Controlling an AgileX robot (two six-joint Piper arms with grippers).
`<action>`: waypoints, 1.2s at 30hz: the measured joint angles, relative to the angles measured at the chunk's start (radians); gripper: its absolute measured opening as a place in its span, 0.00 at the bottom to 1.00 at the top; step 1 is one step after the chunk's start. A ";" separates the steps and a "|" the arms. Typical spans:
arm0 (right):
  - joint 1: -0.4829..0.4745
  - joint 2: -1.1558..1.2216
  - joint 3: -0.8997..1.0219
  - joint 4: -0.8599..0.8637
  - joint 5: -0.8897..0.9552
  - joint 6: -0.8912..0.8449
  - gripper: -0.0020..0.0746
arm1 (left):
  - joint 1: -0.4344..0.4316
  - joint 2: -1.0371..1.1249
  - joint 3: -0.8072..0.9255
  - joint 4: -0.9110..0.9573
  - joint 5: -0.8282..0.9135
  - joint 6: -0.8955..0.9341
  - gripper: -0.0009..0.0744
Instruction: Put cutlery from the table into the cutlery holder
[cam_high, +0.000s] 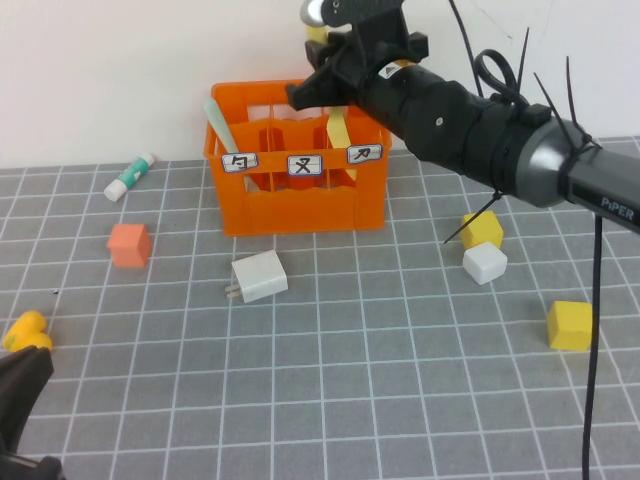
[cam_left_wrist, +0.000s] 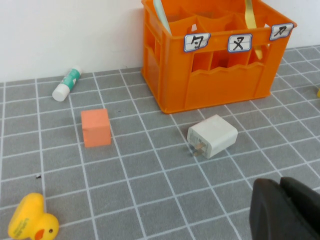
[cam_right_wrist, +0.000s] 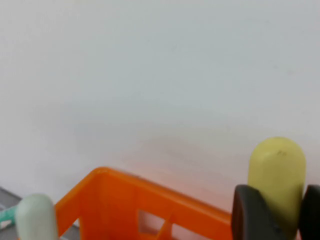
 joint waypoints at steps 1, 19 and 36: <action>0.000 0.000 0.000 0.000 0.006 0.000 0.27 | 0.000 0.000 0.000 0.000 -0.002 0.000 0.01; 0.000 -0.128 0.002 0.000 0.171 -0.151 0.46 | 0.000 0.000 0.000 0.000 -0.009 -0.002 0.01; 0.000 -0.713 0.008 -0.523 0.886 -0.135 0.02 | 0.000 0.000 0.000 0.000 -0.007 -0.002 0.01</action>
